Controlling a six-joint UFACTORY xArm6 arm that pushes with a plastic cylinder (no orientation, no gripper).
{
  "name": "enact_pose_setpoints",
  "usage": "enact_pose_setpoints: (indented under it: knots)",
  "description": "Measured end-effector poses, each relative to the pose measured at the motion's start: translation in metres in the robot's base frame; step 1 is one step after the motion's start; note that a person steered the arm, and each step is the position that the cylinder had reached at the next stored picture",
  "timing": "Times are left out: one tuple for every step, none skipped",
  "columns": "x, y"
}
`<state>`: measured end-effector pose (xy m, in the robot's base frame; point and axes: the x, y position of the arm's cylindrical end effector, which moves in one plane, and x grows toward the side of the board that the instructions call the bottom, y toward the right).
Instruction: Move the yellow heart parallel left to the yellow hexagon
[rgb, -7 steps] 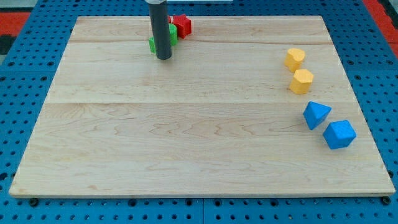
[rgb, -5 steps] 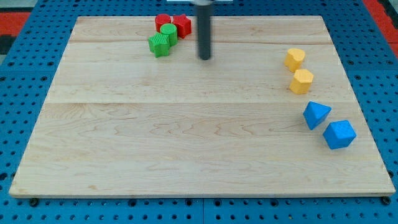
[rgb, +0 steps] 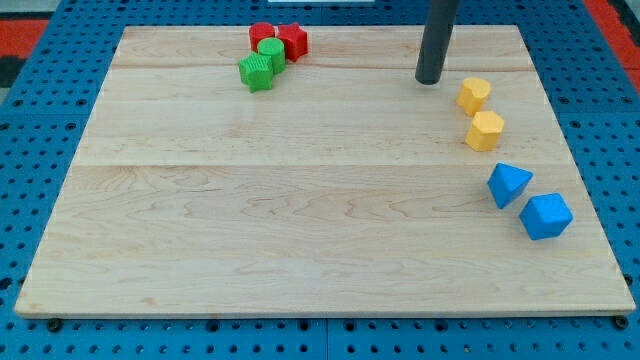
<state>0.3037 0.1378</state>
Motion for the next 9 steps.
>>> enact_pose_setpoints:
  knots:
    - [0.005,0.000]
    - [0.005,0.000]
    - [0.008,0.003]
    - [0.024,0.024]
    - [0.045,0.035]
    - [0.042,0.027]
    - [-0.008,0.039]
    - [-0.030,0.077]
    - [-0.029,0.131]
